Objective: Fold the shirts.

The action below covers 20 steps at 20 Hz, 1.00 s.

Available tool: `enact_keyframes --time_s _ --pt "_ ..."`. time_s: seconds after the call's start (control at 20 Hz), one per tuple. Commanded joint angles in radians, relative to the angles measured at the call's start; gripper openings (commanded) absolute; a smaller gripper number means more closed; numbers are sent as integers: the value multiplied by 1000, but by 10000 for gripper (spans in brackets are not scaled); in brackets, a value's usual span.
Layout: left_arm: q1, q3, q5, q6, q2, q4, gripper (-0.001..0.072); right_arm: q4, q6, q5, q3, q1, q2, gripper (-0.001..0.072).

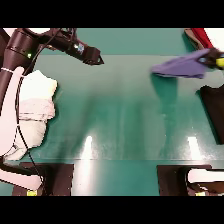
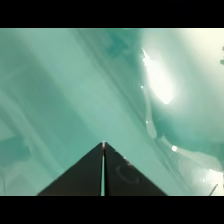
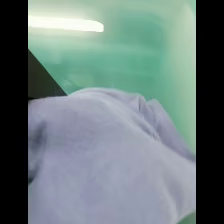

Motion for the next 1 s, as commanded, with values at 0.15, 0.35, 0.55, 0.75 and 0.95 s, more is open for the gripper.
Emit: enact_keyframes --time_s 0.15,0.35,0.55,0.75,0.95 --pt "-60 0 104 -2 1 -1 24 -28 19 -21 0 -301 0 14" --pt "-60 0 104 -2 1 0 25 -19 9 -18 1 -361 24 14" --pt "-60 0 103 0 1 1 24 -24 -63 74 0 -409 116 14" --pt "-60 0 100 0 1 16 24 -34 -59 157 0 -479 177 13" --pt "-60 0 96 0 1 17 24 -158 1 269 0 -521 193 15"
